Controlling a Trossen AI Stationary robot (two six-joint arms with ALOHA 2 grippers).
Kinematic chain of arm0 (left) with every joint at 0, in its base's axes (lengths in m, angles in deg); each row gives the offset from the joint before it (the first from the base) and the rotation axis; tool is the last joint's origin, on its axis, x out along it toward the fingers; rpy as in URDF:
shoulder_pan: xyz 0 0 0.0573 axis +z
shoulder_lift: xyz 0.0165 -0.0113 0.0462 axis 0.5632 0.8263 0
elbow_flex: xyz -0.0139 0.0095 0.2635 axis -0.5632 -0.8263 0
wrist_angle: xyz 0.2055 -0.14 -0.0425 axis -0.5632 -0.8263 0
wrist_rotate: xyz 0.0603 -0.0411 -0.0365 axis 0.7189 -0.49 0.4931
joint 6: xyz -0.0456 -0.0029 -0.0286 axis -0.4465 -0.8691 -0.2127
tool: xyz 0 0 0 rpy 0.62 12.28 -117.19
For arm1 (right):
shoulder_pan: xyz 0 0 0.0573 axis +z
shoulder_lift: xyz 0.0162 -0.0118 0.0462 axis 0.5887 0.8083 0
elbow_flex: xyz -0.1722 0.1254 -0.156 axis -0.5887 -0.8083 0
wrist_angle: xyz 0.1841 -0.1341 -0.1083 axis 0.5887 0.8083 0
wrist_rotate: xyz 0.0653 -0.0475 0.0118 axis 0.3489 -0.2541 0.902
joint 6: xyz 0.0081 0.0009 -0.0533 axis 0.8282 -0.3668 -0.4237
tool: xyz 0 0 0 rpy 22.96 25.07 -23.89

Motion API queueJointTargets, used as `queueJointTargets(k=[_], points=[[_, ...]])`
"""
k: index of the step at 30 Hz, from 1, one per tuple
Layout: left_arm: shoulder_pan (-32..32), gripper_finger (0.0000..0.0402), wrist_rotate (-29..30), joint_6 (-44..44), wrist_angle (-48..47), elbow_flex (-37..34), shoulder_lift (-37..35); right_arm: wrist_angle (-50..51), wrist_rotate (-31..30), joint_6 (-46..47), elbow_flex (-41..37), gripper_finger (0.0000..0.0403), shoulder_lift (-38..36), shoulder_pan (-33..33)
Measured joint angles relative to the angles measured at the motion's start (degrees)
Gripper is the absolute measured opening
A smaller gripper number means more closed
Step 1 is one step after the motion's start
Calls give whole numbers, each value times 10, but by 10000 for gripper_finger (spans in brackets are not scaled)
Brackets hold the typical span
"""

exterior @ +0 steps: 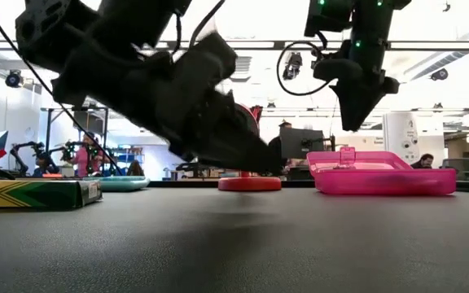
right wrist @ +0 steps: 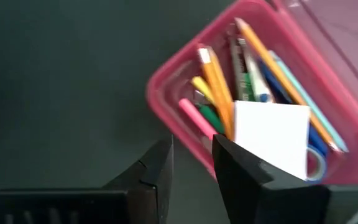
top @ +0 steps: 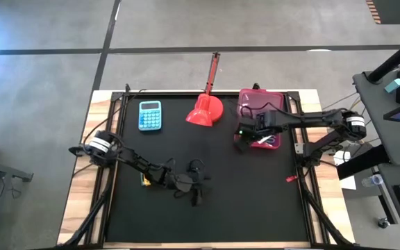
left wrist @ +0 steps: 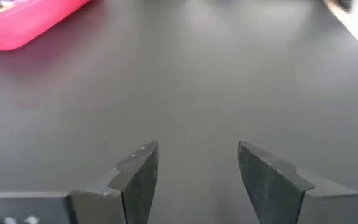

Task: Pack school essentials
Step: Put the yellow box of crayons into the pink supply box

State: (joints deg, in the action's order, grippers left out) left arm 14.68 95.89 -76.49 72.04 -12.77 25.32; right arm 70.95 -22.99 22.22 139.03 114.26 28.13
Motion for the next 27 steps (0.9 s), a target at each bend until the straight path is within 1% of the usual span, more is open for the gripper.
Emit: queueJointTargets(k=[2, 5, 10, 14, 17, 23, 27], points=[[-1, 203, -7, 0, -22, 0, -14, -10, 0, -1, -2, 99, 0, 17], [-1, 203, -10, 0, -81, 0, -42, -11, 0, -1, -2, 94, 0, 44], [-6, 203, -9, -31, -231, 0, -104, -19, 0, 12, -3, 87, 0, 94], [-20, 203, -9, -75, -355, 0, -164, -58, 0, 21, -3, 88, 0, 137], [-34, 203, -8, -113, -443, 0, -207, -123, -1, 14, -5, 91, 0, 169], [-71, 203, -7, -208, -584, -9, -276, -314, -19, -51, -26, 85, 1, 226], [-94, 203, -7, -290, -699, -9, -317, -367, -24, -81, -28, 78, 1, 250]])
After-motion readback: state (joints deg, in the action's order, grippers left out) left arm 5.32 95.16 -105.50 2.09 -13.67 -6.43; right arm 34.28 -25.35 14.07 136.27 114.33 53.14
